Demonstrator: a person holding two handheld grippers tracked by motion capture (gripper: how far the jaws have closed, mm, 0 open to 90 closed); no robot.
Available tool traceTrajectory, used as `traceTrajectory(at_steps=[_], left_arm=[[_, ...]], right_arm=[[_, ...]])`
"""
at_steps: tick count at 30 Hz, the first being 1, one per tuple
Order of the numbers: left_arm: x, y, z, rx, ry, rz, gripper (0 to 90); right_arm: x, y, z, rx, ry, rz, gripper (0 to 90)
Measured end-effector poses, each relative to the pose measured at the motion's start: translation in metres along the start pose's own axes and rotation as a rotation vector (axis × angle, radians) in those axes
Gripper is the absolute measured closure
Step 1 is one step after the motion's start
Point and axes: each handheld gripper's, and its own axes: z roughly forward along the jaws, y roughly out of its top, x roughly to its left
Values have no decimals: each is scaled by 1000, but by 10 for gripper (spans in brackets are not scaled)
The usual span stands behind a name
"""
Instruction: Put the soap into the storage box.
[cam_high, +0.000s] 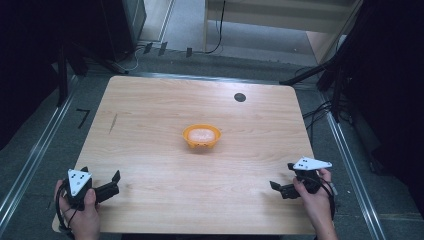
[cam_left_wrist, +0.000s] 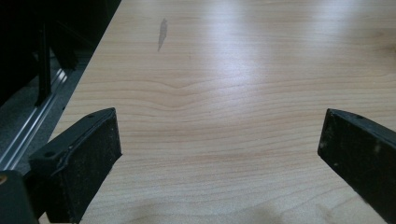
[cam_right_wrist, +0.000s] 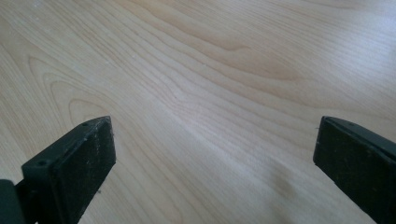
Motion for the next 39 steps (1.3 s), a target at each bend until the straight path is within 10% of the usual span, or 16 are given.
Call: traceTrajectory(at_steps=[39], left_arm=[[-1,0,0,6,-2,4,0]], right_arm=[[-11,-87,-58,-193,-86,101,0]])
